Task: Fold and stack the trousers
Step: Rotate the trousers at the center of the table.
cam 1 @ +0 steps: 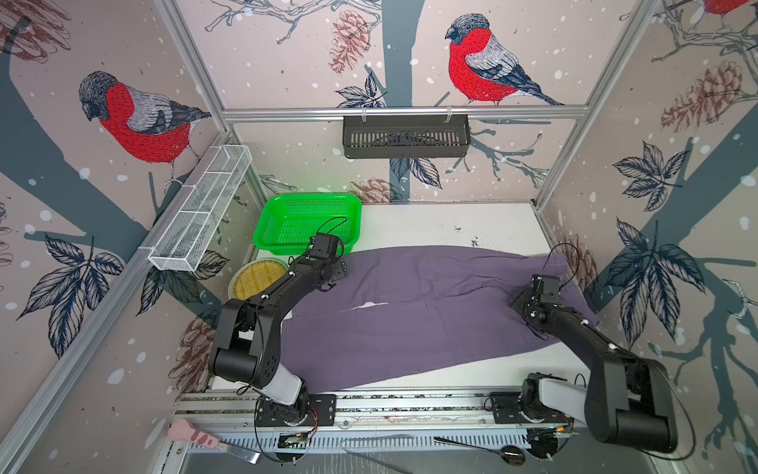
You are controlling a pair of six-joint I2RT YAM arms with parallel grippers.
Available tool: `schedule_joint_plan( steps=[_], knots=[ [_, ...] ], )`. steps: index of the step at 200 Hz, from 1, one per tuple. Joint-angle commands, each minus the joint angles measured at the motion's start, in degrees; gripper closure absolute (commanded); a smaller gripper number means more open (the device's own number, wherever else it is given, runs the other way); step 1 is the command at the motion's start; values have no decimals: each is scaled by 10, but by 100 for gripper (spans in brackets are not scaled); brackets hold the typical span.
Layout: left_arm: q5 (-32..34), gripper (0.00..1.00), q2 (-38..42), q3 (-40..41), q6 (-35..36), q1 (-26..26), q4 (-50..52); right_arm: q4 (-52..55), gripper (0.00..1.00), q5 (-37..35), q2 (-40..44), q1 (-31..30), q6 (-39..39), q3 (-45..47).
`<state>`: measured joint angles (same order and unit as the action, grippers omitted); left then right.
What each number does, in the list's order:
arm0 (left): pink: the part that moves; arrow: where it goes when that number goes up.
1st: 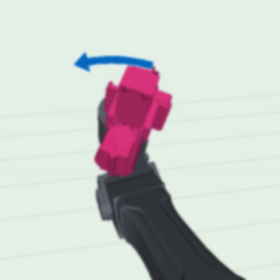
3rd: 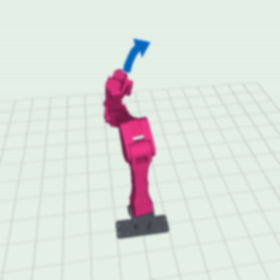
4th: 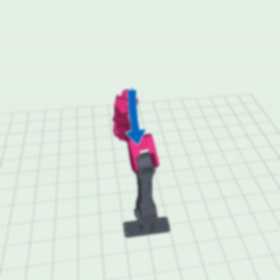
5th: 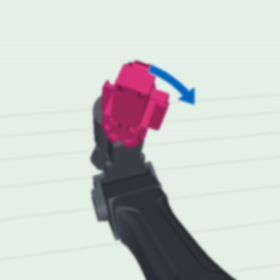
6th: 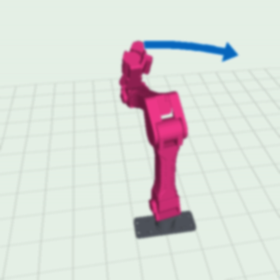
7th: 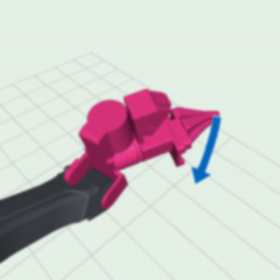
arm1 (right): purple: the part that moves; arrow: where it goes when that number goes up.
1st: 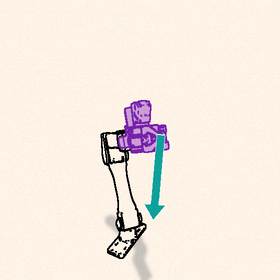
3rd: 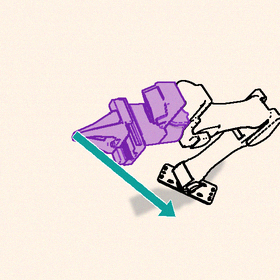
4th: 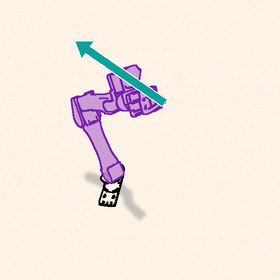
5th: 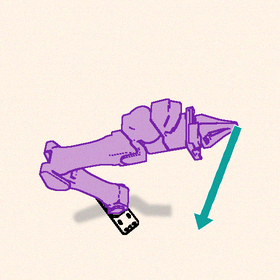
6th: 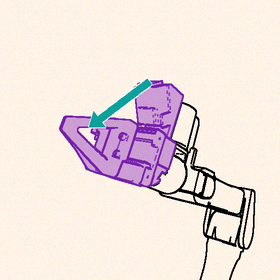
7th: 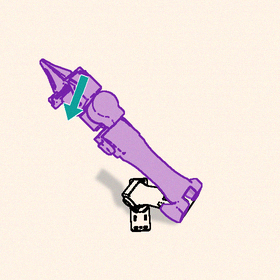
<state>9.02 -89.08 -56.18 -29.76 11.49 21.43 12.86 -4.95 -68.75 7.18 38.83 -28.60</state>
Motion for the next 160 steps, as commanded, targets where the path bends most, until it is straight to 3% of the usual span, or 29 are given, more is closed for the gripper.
schedule_joint_plan(
  steps=[1, 32, 94, 160],
  knots=[
    [-22, 19, 4, -6, 12, -23, -7, 39, 14, -22, -2, 0, -27, -61],
    [-7, 21, -1, -26, -17, -50, 17, 50, 14, -11, -28, 0, -57, -149],
    [35, 33, -75, -57, -194, -73, 35, 56, 14, 20, -109, -1, -100, -270],
    [57, 37, -109, -44, -215, -120, -14, 44, 14, 31, -119, 0, -106, -267]
  ],
)
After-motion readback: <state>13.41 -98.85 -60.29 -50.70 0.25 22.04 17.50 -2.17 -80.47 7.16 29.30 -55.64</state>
